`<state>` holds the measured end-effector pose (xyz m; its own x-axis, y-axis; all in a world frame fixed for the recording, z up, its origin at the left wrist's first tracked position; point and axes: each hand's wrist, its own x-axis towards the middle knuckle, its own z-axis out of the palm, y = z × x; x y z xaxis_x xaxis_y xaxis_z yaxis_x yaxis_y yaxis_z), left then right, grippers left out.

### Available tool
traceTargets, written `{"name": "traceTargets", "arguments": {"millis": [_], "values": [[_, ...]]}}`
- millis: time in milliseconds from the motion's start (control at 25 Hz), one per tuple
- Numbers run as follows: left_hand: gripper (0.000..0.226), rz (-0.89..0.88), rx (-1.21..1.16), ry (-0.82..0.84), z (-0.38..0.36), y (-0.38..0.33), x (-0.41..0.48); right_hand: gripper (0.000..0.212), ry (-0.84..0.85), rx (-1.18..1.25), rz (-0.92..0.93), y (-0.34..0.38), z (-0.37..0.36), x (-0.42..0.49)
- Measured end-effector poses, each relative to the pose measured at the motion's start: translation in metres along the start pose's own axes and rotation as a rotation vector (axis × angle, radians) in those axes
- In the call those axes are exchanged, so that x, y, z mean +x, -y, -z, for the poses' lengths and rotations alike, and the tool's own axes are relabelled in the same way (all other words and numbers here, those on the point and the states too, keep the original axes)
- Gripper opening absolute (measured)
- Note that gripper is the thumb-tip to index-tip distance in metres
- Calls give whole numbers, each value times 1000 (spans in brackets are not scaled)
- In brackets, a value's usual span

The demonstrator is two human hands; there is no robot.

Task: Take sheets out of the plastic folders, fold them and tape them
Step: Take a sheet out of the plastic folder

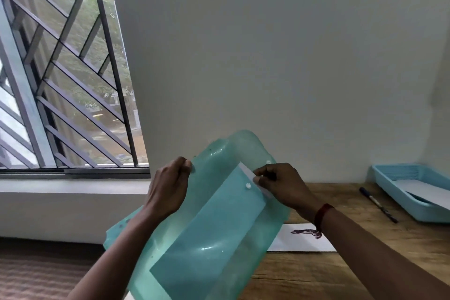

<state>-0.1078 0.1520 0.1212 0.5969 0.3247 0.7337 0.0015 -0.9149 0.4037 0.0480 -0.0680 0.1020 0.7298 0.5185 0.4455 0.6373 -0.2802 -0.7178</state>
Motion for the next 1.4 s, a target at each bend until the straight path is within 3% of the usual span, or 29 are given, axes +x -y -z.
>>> {"name": "traceTargets", "arguments": {"millis": [200, 520, 720, 920, 1240, 1400], "values": [[30, -77, 65, 105, -6, -24, 18, 8, -39, 180, -64, -16, 33, -25], [35, -121, 65, 119, -13, -44, 26, 14, -453, 348, -17, -24, 95, -62], [32, -51, 88, 108, -13, -51, 21, 19, -649, 349, 38, -31, 128, -73], [32, 34, 106, 109, -11, -49, 16, 8, -821, 311, 103, -31, 145, -85], [35, 330, -28, 38, -12, -35, -11, 6, -1068, 210, 217, -54, 162, -91], [35, 437, -66, 9, -14, -18, -22, 36, -1160, 251, 181, -75, 171, -92]]}}
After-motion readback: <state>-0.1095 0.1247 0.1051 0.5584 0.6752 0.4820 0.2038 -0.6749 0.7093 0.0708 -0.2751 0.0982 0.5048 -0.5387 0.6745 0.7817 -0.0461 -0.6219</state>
